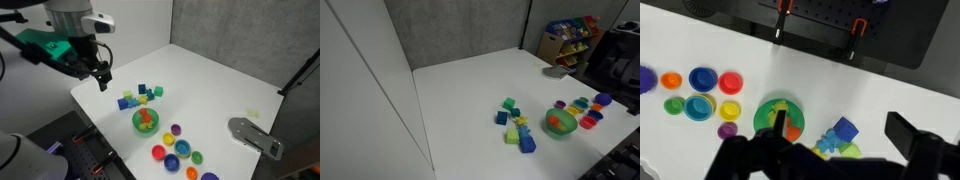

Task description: Place the green toy animal in the bowl

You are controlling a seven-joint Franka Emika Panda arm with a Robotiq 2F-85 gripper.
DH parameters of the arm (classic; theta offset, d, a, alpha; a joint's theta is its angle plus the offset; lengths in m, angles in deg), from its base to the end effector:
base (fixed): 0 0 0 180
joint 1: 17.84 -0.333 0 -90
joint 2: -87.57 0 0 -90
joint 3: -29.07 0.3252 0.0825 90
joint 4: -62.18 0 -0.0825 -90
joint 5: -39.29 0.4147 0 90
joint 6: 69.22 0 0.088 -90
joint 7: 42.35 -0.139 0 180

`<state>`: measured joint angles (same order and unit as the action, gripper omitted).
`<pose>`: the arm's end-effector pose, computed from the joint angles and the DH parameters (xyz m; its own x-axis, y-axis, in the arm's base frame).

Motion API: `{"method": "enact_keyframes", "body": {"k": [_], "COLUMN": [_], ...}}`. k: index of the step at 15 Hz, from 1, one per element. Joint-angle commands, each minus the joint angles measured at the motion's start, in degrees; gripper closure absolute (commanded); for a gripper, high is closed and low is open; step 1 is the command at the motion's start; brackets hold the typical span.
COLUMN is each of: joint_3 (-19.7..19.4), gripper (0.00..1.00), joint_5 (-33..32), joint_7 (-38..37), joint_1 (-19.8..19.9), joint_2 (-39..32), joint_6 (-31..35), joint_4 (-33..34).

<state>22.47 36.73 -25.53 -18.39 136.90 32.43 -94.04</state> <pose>0.3017 -0.0326 0.4178 0.9671 0.2426 -0.0767 0.2375 -0.9689 -0.0697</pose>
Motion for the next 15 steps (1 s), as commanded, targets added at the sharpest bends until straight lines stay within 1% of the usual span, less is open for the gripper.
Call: {"method": "enact_keyframes", "body": {"k": [1,3,8,11,15], "joint_3": [-0.2,-0.2,1.2,2.9,5.0], "gripper": [0.0,0.0,0.0,0.0,0.0], "joint_5": [-0.1,-0.1,-0.4,-0.7,-1.0], "joint_7": [-0.2,-0.2,-1.2,-1.9,-2.6], "joint_1": [-0.3,-0.3,-0.9,-1.6,-2.4], "joint_2": [0.0,0.0,-5.7,-10.3,-18.4], "joint_6": [-0.1,-0.1,3.3,6.9,11.6], "joint_4": [0.1,0.1,3.6,6.5,11.3]}}
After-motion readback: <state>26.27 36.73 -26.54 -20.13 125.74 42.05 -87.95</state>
